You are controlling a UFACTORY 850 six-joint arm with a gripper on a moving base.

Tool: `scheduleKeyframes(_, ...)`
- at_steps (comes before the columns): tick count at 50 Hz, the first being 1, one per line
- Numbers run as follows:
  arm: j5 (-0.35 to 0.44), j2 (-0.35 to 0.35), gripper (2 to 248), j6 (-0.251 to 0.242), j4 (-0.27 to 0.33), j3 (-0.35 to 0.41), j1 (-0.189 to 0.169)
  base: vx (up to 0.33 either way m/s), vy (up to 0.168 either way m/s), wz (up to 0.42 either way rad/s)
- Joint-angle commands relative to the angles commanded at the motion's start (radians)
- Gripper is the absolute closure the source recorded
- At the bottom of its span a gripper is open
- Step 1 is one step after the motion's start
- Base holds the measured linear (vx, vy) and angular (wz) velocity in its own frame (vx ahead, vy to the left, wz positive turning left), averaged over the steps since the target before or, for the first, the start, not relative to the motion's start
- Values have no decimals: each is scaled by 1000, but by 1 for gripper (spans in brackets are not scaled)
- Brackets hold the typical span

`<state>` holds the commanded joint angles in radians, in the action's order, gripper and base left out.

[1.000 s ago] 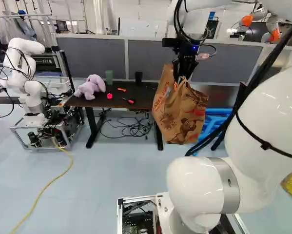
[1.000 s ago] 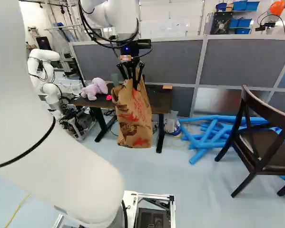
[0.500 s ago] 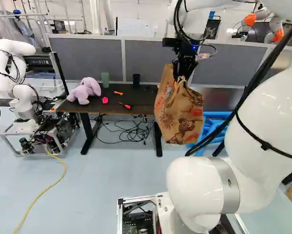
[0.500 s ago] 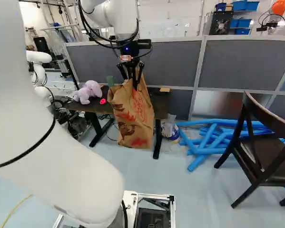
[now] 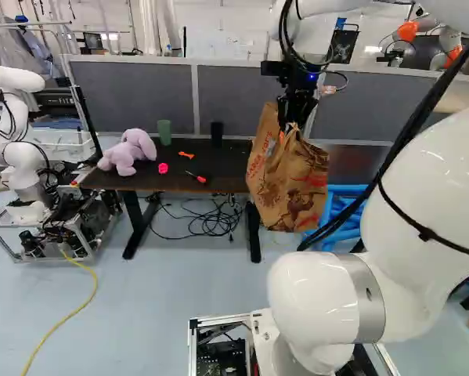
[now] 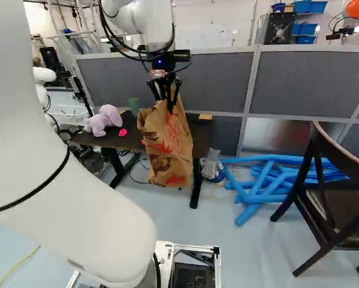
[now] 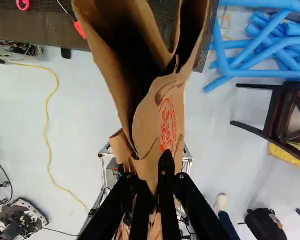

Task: Pick up the bag on the ground and place it on the table

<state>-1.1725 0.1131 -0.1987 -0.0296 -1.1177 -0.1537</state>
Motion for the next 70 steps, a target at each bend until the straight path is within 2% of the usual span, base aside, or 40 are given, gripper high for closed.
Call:
scheduleKeyframes(26,0,0,229,0,0,0,0,147,-29,-5)
scheduleKeyframes(70,0,-143,229,0,64,-140,17,9,-1,-1)
